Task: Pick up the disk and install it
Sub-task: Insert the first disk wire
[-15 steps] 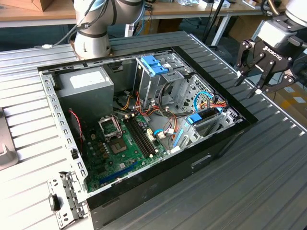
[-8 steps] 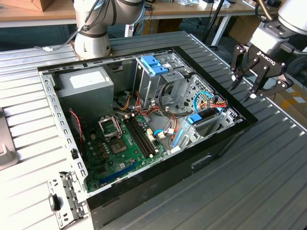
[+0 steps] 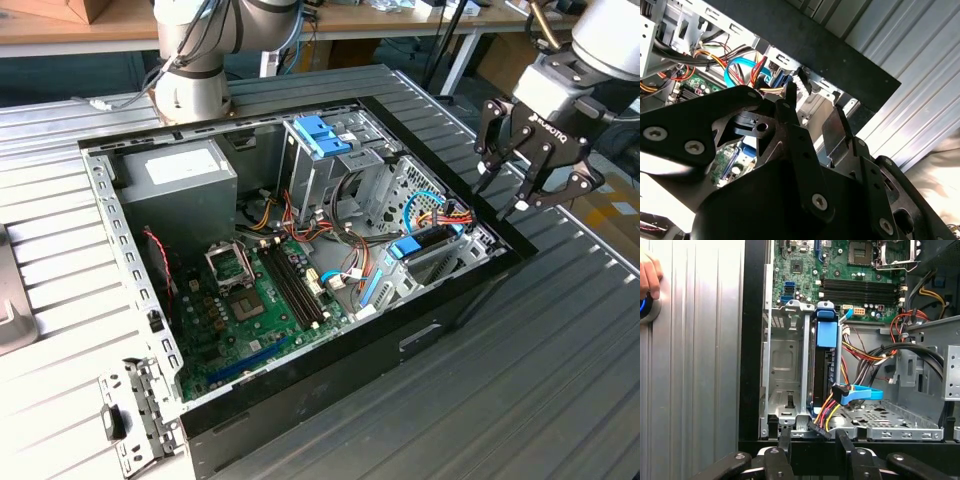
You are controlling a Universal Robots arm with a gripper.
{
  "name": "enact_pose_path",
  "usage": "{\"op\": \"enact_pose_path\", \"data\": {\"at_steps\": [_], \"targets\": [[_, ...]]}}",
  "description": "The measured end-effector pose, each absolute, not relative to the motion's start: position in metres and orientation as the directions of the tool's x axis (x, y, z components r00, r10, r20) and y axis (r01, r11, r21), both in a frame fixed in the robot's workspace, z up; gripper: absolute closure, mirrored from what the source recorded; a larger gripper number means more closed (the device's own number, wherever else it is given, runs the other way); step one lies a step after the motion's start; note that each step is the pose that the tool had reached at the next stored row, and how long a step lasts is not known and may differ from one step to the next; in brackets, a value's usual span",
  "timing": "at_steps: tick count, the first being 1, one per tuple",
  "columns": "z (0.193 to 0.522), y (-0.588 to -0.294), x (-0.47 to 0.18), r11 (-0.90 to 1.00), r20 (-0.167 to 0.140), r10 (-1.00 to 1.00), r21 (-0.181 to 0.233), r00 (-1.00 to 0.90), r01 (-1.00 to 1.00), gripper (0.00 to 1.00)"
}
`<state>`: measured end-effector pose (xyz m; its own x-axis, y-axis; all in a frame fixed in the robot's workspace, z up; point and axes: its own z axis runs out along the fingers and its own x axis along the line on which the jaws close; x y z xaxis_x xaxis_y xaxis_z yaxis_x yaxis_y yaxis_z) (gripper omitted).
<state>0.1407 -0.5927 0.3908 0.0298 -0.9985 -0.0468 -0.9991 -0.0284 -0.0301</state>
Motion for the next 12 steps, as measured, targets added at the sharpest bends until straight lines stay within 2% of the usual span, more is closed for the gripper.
{"op": "enact_pose_path", "data": {"at_steps": [5, 8, 12], "targets": [[0.384, -0.593, 0.137, -0.028, -0.047, -0.998, -0.030, 0.030, -0.999, 0.52], [0.358, -0.593, 0.135, -0.136, -0.029, -0.990, -0.029, 0.137, -0.990, 0.52], [0.359, -0.594, 0.134, -0.137, -0.032, -0.990, -0.030, 0.138, -0.990, 0.52]]}}
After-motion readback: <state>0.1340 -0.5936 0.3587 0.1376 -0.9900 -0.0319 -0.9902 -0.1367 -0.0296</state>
